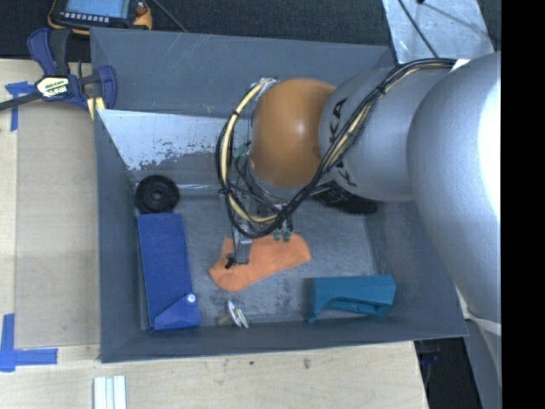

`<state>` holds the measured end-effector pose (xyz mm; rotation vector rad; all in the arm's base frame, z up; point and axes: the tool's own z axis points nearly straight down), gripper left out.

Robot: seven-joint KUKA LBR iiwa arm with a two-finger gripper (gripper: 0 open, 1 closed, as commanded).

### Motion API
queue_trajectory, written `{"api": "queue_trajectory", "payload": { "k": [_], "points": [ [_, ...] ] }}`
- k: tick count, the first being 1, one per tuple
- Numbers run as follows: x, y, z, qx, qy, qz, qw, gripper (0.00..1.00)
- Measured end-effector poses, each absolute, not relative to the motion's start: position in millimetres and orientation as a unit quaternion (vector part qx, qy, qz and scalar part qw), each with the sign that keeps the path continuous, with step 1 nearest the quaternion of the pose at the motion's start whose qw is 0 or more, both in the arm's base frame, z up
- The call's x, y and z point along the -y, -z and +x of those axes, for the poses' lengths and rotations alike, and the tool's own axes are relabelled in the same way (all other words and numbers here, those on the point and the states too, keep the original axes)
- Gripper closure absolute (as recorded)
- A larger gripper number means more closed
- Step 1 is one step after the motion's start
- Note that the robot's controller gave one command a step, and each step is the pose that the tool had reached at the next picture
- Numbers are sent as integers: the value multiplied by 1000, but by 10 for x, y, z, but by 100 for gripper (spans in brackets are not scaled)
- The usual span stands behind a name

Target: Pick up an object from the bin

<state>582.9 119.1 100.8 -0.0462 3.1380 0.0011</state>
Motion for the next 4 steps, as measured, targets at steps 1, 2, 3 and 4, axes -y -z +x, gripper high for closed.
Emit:
{"api": "queue_trajectory", "payload": {
  "k": [1,2,3,4],
  "points": [
    [-944,-891,5292,-1000,-1,-1,3,0],
    [-899,-730,5753,-1000,-1,11,3,100],
    [-899,-730,5752,-1000,-1,11,3,100],
    [-1047,-1050,5547,-1000,1,1,-1,100]
  ]
}}
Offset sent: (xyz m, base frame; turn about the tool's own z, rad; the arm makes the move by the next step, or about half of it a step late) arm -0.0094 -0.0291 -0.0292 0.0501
